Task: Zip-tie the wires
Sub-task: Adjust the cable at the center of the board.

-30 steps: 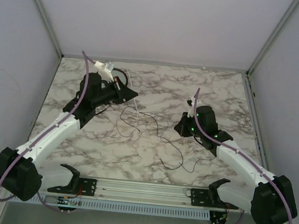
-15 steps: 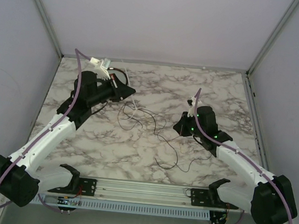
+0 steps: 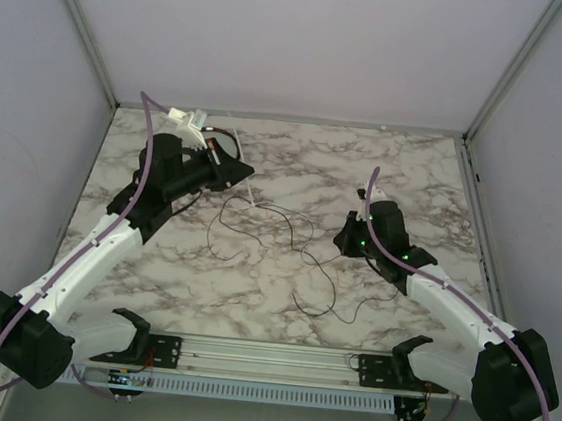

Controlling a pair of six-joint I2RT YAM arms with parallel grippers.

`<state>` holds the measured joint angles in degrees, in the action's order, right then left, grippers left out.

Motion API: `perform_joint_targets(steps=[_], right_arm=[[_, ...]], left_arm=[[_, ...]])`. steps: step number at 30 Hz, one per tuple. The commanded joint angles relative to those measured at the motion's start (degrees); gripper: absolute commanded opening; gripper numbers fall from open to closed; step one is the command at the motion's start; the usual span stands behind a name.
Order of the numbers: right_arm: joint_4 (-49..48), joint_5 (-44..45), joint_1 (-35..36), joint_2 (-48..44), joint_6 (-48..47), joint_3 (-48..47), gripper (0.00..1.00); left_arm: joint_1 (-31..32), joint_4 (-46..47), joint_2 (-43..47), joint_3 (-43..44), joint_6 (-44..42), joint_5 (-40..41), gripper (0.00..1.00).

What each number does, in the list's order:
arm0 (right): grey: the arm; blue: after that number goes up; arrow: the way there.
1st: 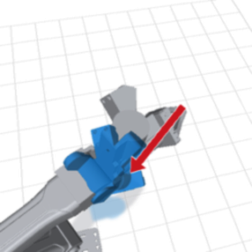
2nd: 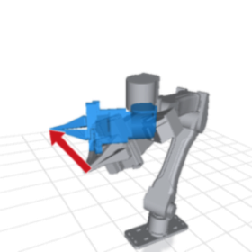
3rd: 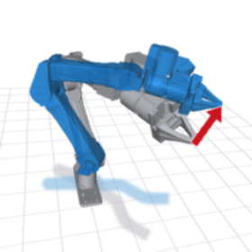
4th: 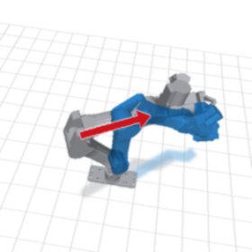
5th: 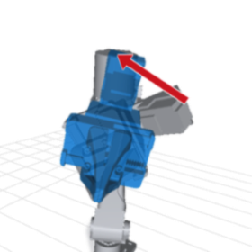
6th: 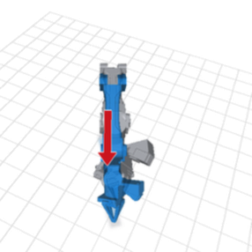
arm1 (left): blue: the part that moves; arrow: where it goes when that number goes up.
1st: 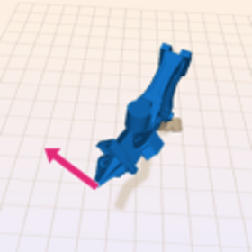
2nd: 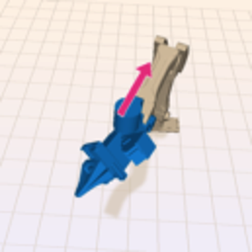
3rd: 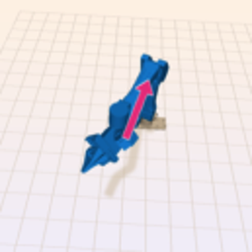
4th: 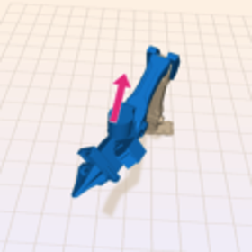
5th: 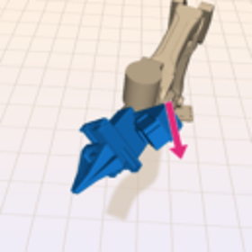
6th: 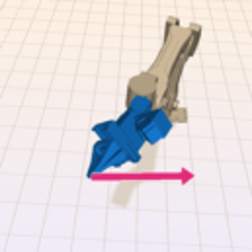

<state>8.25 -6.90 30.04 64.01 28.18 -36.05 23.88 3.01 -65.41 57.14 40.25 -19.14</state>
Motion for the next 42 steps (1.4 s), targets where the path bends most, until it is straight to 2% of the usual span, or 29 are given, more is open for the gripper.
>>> perform_joint_targets(steps=[1,12,16,21,25,30,32,34,37,42], right_arm=[[1.53,3.13,-0.58,-0.04,0.95,-0.95,0.0],[1.65,1.04,-0.61,0.4,0.06,-1.86,0.0],[3.52,-0.26,-0.6,-0.67,-1.4,-6.06,0.25],[1.43,-3.74,-0.34,-3.31,-2.69,-11.62,0.35],[-7.04,-6.87,1.65,-4.97,-1.18,-10.5,0.39],[-12.52,-2.2,4.23,-8.28,-0.91,-6.39,0.41],[-19.77,-4.52,6.12,-9.97,-1.62,-2.16,0.42],[-31.29,-7.66,8.94,-10.78,-1.42,3.49,0.44],[-46.49,-10.18,14.61,-8.16,-2.84,8.79,0.46],[-49.81,-11.05,21.37,1.39,-9.13,5.76,0.47]], left_arm=[[-0.41,-0.42,0.63,1.76,-0.87,0.36,0.0],[-0.41,-0.5,0.26,1.41,-0.79,0.09,0.0],[-0.41,-0.54,-0.12,1.26,-0.87,-0.39,0.0],[-0.41,-0.54,-0.08,1.13,-0.81,-0.37,0.0],[-0.32,-1.39,-0.29,1.37,-0.7,-0.43,0.0],[-0.32,-3.06,0.12,1.43,-1.54,0.95,0.0],[-0.32,-3.42,0.3,1.39,-1.53,1.35,0.0],[-0.31,-3.43,0.32,1.39,-1.21,1.43,0.0],[-0.3,-3.42,0.42,1.48,-0.74,1.43,0.0],[-0.16,-3.44,0.53,1.48,-0.62,1.38,0.0]])
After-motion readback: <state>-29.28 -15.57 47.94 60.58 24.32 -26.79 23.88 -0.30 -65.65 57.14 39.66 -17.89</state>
